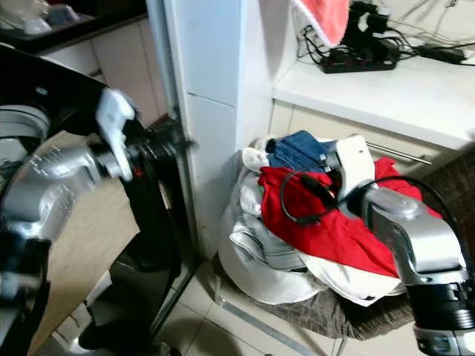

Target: Clothes washing

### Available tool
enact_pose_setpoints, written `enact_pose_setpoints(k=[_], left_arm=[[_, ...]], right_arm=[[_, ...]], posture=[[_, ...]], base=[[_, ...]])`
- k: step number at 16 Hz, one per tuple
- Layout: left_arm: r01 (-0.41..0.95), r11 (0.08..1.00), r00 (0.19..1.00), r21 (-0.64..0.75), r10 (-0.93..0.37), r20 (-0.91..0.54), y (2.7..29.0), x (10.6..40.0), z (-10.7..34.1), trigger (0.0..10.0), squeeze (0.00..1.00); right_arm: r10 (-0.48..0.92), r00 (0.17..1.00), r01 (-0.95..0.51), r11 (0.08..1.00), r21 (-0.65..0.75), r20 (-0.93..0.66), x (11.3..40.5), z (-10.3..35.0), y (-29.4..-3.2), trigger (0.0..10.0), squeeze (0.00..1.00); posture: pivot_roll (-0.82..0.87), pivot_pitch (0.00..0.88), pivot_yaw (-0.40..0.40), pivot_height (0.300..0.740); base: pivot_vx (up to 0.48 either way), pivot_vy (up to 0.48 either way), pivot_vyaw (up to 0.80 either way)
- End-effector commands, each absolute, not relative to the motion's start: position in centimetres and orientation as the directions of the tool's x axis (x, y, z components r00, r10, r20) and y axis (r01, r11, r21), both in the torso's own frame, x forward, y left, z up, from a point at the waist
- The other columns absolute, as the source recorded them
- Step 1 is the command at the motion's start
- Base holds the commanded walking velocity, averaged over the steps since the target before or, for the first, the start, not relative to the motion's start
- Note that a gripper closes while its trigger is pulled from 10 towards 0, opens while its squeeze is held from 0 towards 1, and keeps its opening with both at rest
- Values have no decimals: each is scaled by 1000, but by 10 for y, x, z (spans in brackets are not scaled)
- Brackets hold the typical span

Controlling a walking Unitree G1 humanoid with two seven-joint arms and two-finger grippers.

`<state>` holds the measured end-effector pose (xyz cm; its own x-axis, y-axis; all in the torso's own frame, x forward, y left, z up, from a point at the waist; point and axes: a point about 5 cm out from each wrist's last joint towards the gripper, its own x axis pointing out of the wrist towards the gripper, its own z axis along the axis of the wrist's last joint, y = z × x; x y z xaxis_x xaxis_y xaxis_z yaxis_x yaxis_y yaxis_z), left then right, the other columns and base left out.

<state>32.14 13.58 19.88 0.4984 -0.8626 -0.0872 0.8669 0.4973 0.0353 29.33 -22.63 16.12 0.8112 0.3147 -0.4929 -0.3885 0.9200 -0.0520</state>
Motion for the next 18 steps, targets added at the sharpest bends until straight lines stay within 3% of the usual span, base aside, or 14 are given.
enact_pose_setpoints(k=[1, 2, 3, 5, 6, 18], left_arm=[[933, 360, 353, -27, -925, -141, 119, 301, 191, 10000, 0], [940, 341, 331, -36, -930, -157, 117, 296, 188, 10000, 0], [946, 320, 307, -49, -935, -179, 112, 288, 183, 10000, 0], [944, 326, 313, -46, -933, -177, 109, 285, 182, 10000, 0], [944, 326, 313, -49, -933, -180, 105, 282, 181, 10000, 0], [943, 324, 300, -81, -928, -220, 99, 270, 176, 10000, 0]], right_arm=[[384, 750, -458, 889, -4, -538, 288, 155, -221, 10000, 1000], [395, 743, -465, 885, 8, -541, 287, 153, -220, 10000, 996], [383, 717, -475, 880, -7, -582, 286, 143, -220, 10000, 0], [383, 699, -481, 877, -1, -604, 285, 138, -221, 10000, 0], [384, 682, -479, 878, 17, -623, 284, 133, -221, 0, 0], [406, 644, -511, 859, 30, -649, 282, 127, -223, 0, 0]], posture=[[-129, 0, 33, 740], [-129, 0, 32, 740], [-126, 0, 30, 740], [-125, 0, 29, 740], [-123, 0, 27, 740], [-123, 0, 26, 740]], base=[[0, 0, 0], [0, 0, 0], [0, 0, 0], [0, 0, 0], [0, 0, 0], [0, 0, 0]])
